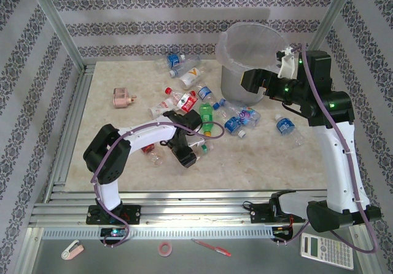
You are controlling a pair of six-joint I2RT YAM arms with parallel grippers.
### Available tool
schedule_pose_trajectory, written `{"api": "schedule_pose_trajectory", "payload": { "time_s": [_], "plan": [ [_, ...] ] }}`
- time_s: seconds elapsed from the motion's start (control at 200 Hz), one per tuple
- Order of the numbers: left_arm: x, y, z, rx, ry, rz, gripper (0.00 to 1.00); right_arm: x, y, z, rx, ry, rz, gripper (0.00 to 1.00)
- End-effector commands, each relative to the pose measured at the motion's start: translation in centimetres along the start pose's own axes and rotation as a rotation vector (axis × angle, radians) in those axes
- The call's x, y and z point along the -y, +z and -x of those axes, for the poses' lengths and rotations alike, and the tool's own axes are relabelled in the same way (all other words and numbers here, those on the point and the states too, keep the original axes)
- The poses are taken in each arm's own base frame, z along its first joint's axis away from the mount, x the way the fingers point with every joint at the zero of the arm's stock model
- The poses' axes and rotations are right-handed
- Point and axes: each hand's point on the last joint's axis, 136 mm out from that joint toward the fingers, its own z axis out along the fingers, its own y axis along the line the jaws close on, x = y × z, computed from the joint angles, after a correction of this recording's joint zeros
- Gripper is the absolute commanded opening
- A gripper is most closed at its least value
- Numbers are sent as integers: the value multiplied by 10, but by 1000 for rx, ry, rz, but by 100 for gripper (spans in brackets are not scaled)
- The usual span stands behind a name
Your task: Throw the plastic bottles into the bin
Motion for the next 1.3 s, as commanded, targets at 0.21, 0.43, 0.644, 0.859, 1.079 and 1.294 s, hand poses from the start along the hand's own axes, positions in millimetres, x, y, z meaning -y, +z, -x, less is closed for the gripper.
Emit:
{"api": "schedule_pose_trajectory", "payload": {
  "time_s": [0.21, 0.43, 0.644, 0.859, 1.079, 1.294],
  "plan": [
    [9, 12, -5, -13, 9, -21, 54, -7, -1, 0, 7, 3, 30, 98],
    [12, -5, 2, 60, 4, -21, 48, -6, -2, 1, 15, 8, 25, 98],
    [20, -35, 15, 179, 10, -35, 46, -7, -2, 2, 18, 17, 29, 98],
    [25, -71, 28, 313, 14, -32, 43, -10, -4, 4, 25, 24, 39, 98],
    [28, -120, 45, 487, 18, -3, 42, -12, -4, 4, 25, 46, 49, 98],
    [33, -179, 67, 668, 18, 9, 42, -15, 2, -1, 2, 76, 83, 98]
  ]
}}
